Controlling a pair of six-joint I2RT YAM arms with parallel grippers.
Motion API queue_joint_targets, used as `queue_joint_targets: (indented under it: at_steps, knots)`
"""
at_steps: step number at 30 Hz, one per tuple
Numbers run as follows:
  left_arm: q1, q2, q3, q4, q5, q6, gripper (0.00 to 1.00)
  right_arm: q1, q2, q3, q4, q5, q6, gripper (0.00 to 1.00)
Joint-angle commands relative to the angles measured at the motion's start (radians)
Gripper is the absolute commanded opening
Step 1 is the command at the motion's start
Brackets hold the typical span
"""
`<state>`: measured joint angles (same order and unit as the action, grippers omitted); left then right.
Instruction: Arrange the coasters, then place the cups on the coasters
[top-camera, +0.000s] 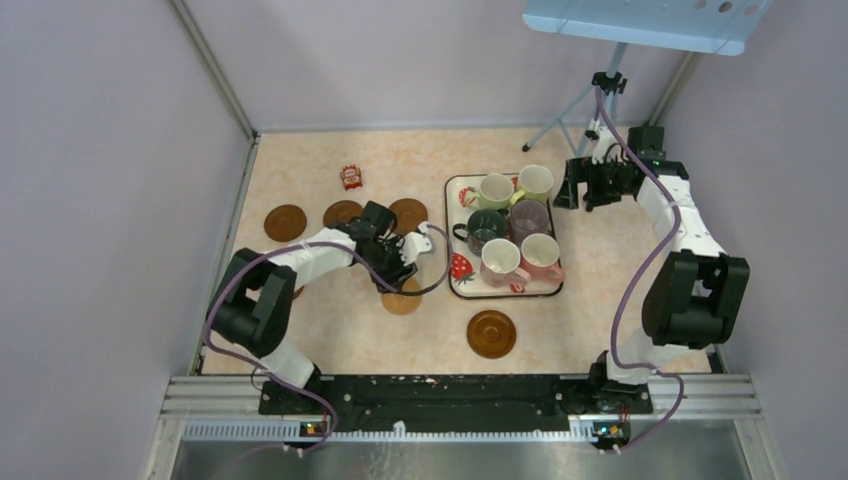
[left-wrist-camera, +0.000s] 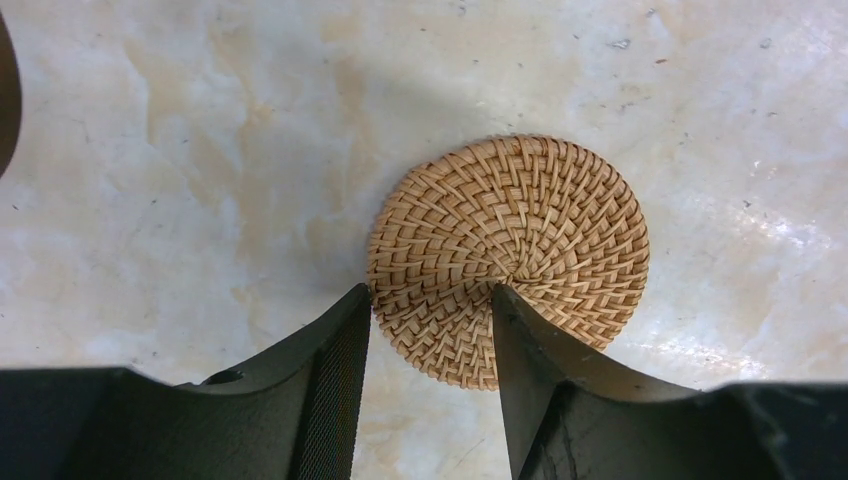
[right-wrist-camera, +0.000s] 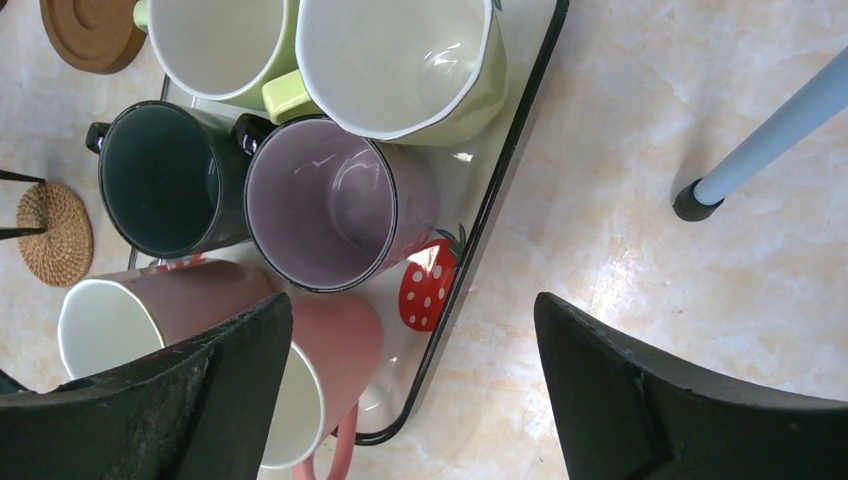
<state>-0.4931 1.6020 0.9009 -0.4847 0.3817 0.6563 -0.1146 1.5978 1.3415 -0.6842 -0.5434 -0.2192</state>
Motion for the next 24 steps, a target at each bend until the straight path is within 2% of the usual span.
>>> queue_joint_targets:
  at_steps: [1,10,24]
  knots:
    - [0.017,0.082,0.067,0.004,-0.071,0.012,0.53,-0.007,-0.047,-0.003,0.04,-0.018,0.009,0.89]
    - [0.018,0.183,0.16,0.036,-0.067,-0.003,0.53,-0.007,-0.048,0.019,0.025,-0.003,0.004,0.89]
    - [0.019,0.208,0.184,0.075,-0.088,-0.058,0.54,-0.007,-0.059,0.01,0.024,-0.01,0.009,0.89]
